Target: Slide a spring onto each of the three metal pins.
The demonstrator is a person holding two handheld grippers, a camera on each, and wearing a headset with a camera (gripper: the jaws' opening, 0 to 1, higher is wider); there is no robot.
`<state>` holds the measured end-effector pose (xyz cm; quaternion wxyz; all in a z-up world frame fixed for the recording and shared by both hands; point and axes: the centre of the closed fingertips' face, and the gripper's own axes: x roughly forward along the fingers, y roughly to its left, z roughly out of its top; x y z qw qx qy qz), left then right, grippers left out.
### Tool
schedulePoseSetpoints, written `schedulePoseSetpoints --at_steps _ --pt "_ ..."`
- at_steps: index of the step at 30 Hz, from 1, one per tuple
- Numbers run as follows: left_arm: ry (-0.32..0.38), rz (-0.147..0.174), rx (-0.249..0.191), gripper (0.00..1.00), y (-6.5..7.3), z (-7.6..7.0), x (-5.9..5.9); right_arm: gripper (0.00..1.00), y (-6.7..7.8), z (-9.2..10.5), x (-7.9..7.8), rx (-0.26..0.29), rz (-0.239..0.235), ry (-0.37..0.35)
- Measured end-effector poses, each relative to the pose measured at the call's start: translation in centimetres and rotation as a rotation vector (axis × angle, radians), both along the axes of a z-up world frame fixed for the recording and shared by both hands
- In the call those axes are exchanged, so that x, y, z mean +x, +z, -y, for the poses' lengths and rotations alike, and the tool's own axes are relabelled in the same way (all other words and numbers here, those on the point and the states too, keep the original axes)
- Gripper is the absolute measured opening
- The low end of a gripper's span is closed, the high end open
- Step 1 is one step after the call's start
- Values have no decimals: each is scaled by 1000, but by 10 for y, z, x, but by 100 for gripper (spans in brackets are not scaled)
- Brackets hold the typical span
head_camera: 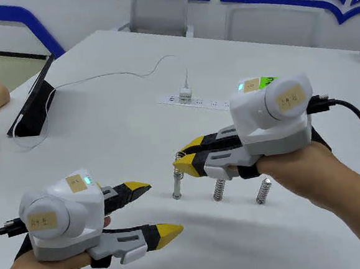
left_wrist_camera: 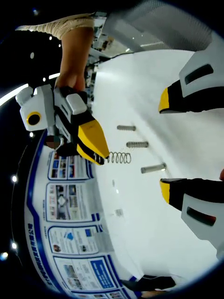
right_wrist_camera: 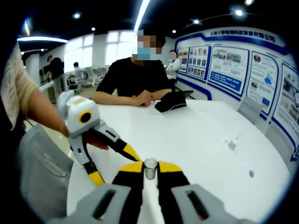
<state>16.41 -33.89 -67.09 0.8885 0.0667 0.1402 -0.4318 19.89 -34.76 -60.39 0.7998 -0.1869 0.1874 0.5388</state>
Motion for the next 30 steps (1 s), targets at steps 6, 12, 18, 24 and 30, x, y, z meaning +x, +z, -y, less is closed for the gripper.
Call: schedulePoseSetpoints --at_steps 6,12,18,24,30 --pt "2 -3 -1 57 -2 -1 2 12 -1 2 13 11 4 -46" --pt "4 -7 -7 57 -3 -1 4 12 -10 2 23 11 -3 -76" --pt "9 -15 -10 57 -7 -3 6 12 -22 -1 27 9 -23 -85" --pt "13 -18 -11 57 -8 -4 7 12 -31 0 31 7 -40 -97" --pt "14 -22 -14 57 -9 -3 9 12 -35 0 31 11 -56 -99"
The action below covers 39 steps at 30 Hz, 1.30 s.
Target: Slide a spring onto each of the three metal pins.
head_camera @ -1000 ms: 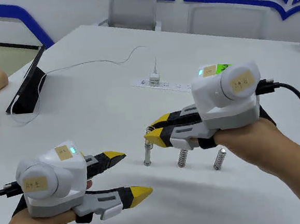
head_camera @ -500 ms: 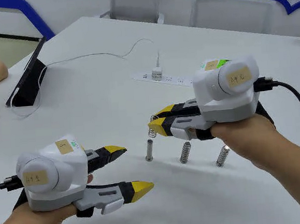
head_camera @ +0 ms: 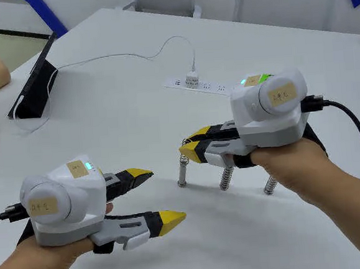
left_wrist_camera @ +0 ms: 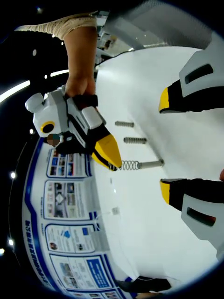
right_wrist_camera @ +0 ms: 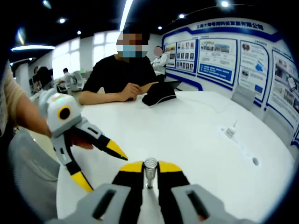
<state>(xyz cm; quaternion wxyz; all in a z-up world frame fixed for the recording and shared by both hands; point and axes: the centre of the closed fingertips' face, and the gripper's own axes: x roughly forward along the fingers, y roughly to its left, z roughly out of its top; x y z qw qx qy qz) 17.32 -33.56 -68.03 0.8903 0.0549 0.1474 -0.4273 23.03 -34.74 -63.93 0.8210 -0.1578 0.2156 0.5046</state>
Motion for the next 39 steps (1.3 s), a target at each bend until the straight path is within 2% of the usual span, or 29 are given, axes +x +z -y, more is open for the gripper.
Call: schedulePoseSetpoints --at_steps 30,39 --pt "0 -17 2 56 -6 0 0 12 -40 0 4 -47 -46 -35" --pt "1 -19 3 56 -7 0 0 12 -48 0 3 -61 -59 -46"
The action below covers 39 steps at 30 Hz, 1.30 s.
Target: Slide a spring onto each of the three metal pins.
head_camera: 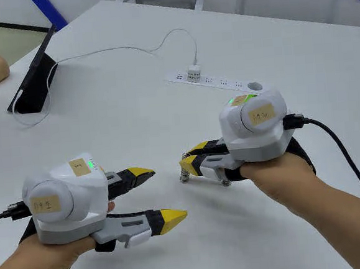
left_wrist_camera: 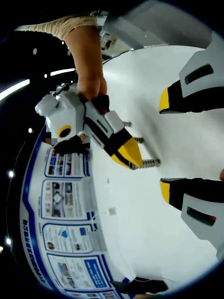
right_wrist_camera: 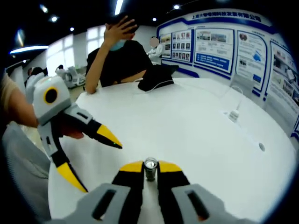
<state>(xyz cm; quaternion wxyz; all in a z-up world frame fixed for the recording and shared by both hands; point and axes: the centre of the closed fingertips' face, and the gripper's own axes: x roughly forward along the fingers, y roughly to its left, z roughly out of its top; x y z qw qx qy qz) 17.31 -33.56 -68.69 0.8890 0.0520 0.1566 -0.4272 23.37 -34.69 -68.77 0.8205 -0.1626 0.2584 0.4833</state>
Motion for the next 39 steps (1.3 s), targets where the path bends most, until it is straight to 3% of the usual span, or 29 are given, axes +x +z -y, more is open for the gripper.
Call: schedulePoseSetpoints --at_steps 9,19,30,39 --pt "-1 1 3 56 0 0 0 12 -11 3 -1 -37 -20 -19" --pt "4 3 1 57 1 -2 1 15 -10 3 -2 -47 -12 -12" --pt "0 5 3 58 3 -2 3 17 7 10 -9 -21 10 -51" --pt "-6 14 6 60 7 0 5 19 19 16 -25 1 27 -47"
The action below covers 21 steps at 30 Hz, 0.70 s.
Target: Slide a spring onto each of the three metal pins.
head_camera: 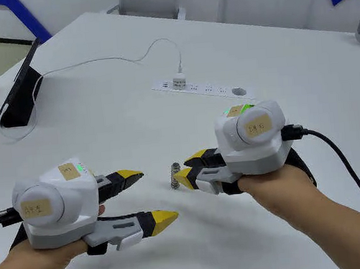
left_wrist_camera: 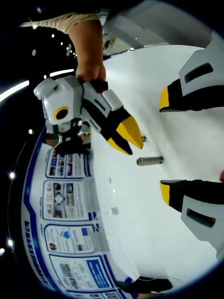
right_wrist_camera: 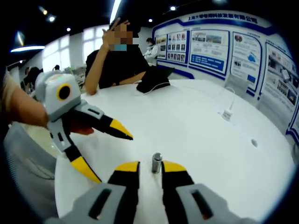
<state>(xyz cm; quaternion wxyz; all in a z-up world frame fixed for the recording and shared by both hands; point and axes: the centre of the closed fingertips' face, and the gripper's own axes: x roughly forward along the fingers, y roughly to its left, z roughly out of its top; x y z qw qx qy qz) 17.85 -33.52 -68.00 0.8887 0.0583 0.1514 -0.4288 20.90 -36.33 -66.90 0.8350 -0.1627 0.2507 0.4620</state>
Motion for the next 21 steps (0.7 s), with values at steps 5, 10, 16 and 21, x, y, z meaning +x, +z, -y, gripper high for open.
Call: schedulePoseSetpoints --at_steps 5,10,16,21 --pt "0 3 3 61 3 1 0 21 5 7 -10 19 2 -2" --pt "-4 7 12 62 4 3 -2 22 5 17 -19 20 7 -4" --pt "-8 9 26 64 4 4 -5 22 5 32 -27 24 7 -17" --pt "-7 10 23 66 5 5 -6 23 8 45 -37 23 13 -25"
